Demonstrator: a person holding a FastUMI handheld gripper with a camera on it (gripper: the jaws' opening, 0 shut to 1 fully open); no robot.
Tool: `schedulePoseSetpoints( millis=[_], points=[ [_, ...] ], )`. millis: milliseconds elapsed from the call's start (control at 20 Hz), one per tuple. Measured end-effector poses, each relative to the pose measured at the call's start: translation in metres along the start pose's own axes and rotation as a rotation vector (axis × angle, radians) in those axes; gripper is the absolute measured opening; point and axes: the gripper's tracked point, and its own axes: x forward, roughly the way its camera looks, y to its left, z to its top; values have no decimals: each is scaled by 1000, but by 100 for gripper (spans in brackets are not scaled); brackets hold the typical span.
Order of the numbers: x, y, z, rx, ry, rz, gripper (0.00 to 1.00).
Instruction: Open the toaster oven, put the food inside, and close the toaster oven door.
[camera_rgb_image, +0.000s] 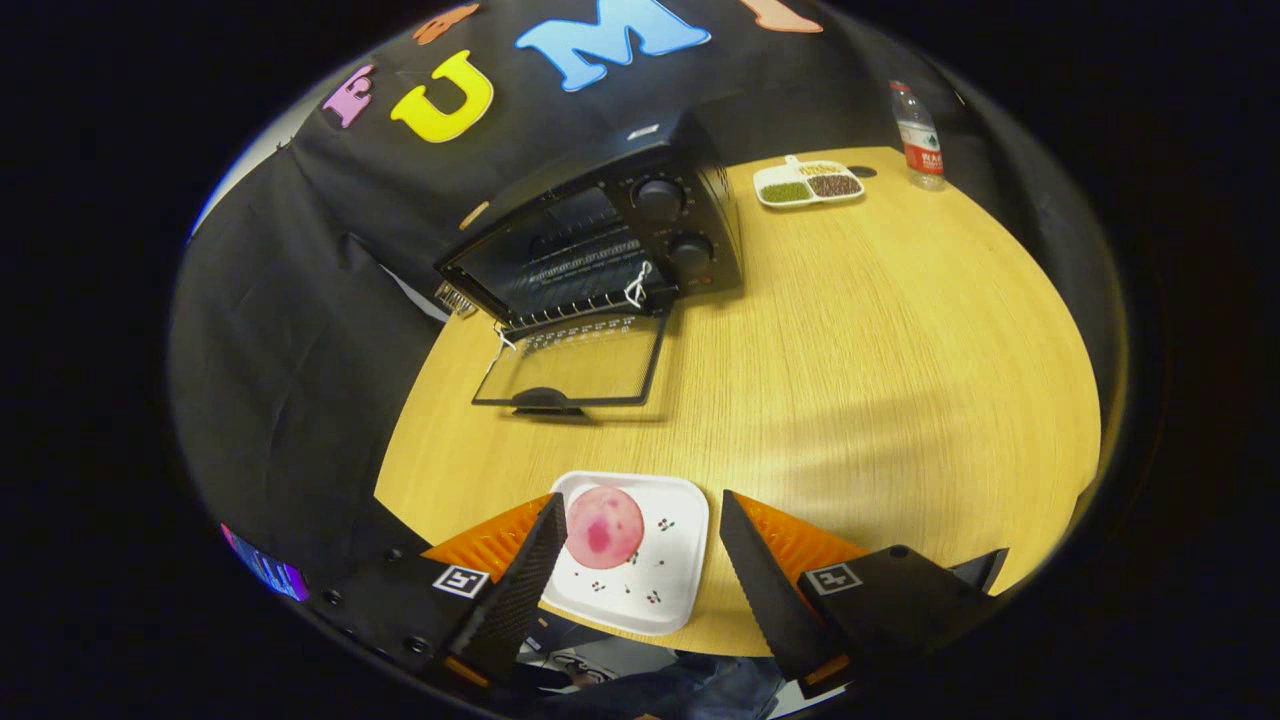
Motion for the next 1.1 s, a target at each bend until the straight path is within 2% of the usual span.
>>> schedulePoseSetpoints(
  millis=[400, 600, 800, 1000, 1100],
  points=[
    [27, -13, -47, 37, 251, 32, 94],
    [41, -13, -60, 36, 318, 29, 91],
    [43, -11, -63, 50, 341, 36, 82],
    [45, -26, -64, 54, 355, -17, 38],
    [46, -31, -64, 65, 356, -37, 26]
  ],
)
